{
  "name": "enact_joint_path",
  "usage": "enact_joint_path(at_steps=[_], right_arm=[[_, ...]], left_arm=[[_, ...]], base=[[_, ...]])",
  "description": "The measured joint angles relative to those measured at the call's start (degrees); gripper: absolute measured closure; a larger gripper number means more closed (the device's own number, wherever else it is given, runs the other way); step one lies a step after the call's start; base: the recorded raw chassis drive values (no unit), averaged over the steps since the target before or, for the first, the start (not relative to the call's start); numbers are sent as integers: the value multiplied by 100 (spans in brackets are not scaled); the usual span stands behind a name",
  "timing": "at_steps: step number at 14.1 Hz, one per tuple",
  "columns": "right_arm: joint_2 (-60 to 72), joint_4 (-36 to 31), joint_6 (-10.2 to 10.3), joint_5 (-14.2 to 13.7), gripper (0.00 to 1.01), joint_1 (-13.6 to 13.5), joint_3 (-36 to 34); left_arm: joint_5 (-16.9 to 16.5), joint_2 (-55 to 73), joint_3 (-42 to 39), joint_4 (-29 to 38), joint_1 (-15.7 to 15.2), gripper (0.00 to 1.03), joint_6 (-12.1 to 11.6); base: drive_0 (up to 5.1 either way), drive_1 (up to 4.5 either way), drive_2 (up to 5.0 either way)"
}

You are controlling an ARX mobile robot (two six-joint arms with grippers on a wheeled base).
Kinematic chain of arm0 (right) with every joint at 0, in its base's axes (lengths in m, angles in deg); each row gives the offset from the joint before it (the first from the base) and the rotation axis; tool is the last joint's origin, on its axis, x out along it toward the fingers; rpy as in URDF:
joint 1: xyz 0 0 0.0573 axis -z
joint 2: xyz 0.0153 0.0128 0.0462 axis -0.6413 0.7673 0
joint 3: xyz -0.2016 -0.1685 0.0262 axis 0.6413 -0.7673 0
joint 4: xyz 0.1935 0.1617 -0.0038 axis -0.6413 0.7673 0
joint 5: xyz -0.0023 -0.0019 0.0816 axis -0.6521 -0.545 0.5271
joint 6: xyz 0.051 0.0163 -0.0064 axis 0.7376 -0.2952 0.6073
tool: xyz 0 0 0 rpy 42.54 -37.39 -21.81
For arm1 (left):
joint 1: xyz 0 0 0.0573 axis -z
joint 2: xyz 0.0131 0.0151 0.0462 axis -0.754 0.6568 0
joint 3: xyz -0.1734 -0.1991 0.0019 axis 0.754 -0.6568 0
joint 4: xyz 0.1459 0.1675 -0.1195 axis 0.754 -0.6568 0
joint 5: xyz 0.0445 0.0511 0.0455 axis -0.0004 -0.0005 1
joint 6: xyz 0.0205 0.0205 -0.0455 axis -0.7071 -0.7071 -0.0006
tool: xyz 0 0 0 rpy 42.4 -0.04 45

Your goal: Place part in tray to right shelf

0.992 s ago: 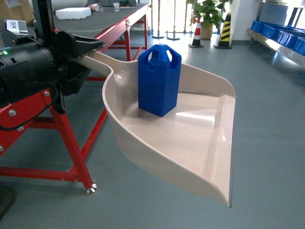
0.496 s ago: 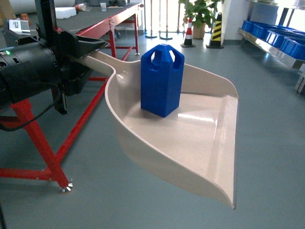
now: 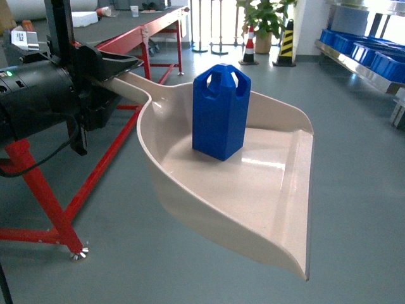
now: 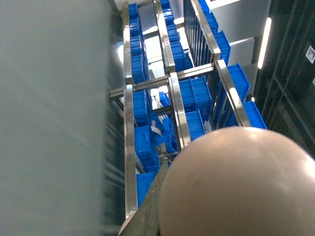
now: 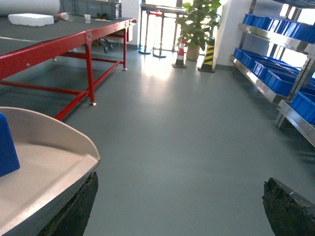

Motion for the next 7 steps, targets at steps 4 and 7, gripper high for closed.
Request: enact_joint_path(at_steps=[4, 7], right_arm=[[0, 0, 0, 0, 3, 2, 0], [0, 2, 0, 0, 3, 0, 0]], left_arm=[[-4, 0, 0, 26, 0, 89, 4], [-7, 0, 0, 24, 0, 89, 2]], base=[[14, 420, -392], [11, 418, -397]])
